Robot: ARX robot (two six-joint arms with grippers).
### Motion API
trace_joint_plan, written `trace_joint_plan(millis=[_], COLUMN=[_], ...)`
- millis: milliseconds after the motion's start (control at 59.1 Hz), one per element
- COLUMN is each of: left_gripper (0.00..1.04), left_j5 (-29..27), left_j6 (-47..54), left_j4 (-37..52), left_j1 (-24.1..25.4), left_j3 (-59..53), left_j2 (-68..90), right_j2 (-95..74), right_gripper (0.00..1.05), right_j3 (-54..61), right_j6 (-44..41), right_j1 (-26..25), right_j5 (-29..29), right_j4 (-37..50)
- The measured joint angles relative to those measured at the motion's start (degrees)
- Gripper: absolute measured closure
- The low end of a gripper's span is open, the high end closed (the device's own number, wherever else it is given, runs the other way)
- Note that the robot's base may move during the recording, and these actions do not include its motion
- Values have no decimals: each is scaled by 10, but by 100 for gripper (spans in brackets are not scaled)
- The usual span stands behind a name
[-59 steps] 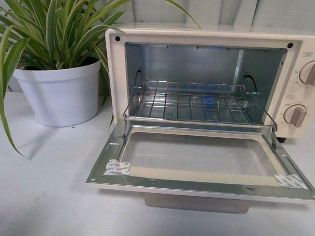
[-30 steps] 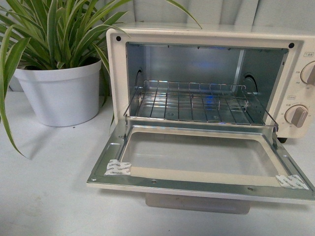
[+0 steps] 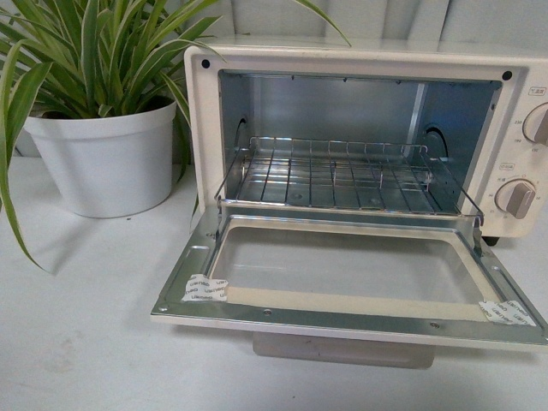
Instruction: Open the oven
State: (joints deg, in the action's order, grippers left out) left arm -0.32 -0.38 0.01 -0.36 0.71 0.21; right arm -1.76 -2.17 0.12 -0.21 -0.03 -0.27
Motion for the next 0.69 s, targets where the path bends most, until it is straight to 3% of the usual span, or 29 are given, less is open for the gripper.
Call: trace_joint_plan(millis=[372,406,694], left_gripper=[101,96,40], left_j5=[1,1,1], left_j6=[0,0,0], left_j4=[0,0,0], left_j1=[1,1,1], left_j3=[0,0,0], left_j2=[0,0,0], right_j2=[15,15,16], right_gripper=[104,103,48], right_j3=[17,17,17], right_j6=[0,-1,-1], right_j1=[0,0,0], right_j5=[0,0,0], right_j4=[1,1,1])
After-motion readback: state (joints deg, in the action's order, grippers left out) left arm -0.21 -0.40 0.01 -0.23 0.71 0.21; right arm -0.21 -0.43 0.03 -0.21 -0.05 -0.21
